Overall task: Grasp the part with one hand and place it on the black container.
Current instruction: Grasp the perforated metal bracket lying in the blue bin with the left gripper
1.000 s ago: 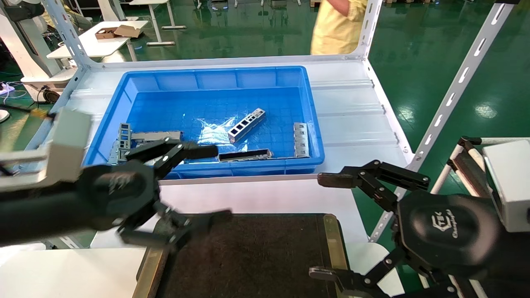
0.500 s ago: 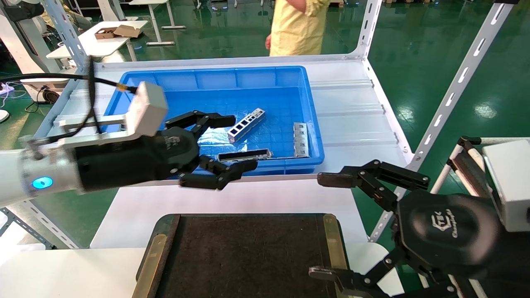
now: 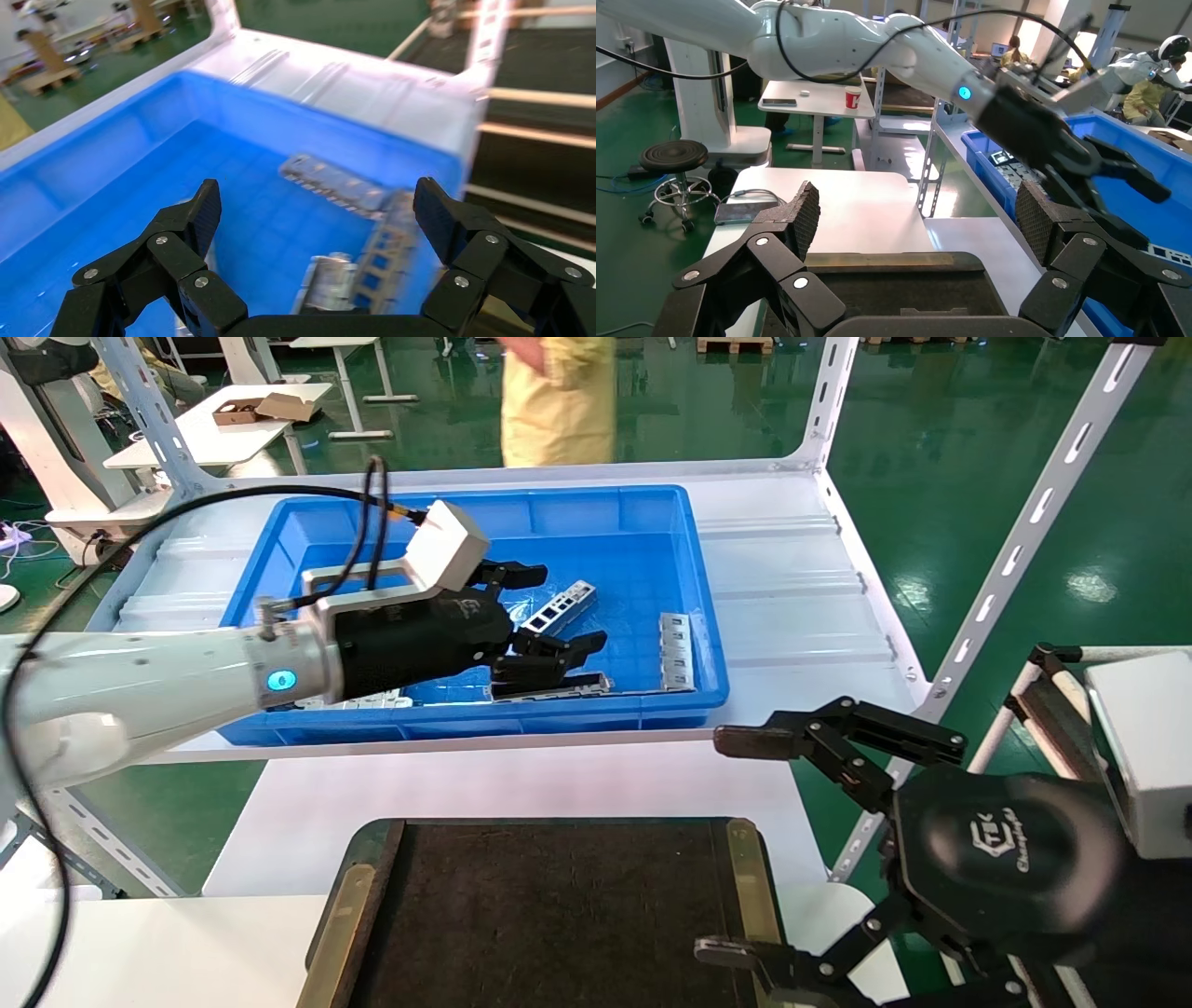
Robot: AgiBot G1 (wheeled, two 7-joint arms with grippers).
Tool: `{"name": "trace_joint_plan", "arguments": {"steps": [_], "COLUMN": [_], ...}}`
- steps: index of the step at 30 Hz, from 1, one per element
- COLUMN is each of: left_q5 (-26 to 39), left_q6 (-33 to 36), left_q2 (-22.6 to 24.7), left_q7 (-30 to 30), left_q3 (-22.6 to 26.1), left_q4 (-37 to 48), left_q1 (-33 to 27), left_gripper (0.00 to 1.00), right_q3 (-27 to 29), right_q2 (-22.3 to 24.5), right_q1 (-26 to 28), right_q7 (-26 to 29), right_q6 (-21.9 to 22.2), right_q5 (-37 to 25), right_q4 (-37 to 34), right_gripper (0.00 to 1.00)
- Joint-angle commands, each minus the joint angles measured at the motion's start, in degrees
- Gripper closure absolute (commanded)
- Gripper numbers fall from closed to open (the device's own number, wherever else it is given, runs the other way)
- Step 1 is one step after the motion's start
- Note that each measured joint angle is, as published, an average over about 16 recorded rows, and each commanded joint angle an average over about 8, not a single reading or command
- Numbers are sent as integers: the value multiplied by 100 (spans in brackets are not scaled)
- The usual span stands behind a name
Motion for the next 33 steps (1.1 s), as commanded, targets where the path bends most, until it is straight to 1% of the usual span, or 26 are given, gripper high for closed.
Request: {"name": "trace_joint_plan", "arguments": {"steps": [1, 9, 15, 16, 17, 18, 24, 25, 26, 33], "left_q5": [107, 235, 218, 208, 197, 185, 107, 96, 84, 20], "left_q6": [-199, -860, -1223, -1277, -1327, -1373, -1533, -1546, -1556, -1623], "left_q2": [197, 772, 1035, 1062, 1086, 1103, 1146, 1148, 1150, 1164], "left_q7": [172, 594, 811, 838, 863, 884, 941, 942, 943, 945], "left_q3": [34, 40, 12, 6, 1, -5, -26, -27, -29, -25], "left_q4": [353, 1681, 2315, 2387, 2451, 2508, 2709, 2727, 2743, 2794], "left_q1": [-112, -489, -648, -661, -672, -680, -686, -682, -677, -621], "left_gripper": [0, 0, 0, 0, 0, 9, 84, 96, 100, 100], "right_q3": [-1, -4, -7, -7, -7, -8, -10, -11, -11, -14], "right_q2": [0, 2, 3, 3, 3, 3, 4, 4, 5, 6], "right_q1": [0, 1, 1, 1, 2, 2, 2, 2, 2, 3], "right_q7": [0, -2, -3, -3, -4, -4, -5, -5, -6, -7], "right_q6": [0, 2, 3, 3, 3, 3, 4, 5, 5, 6], "right_q5": [1, 3, 5, 5, 5, 5, 7, 7, 8, 9], "right_q4": [0, 0, 0, 0, 0, 0, 0, 0, 0, 0], "right_gripper": [0, 0, 0, 1, 8, 21, 95, 100, 100, 100]}}
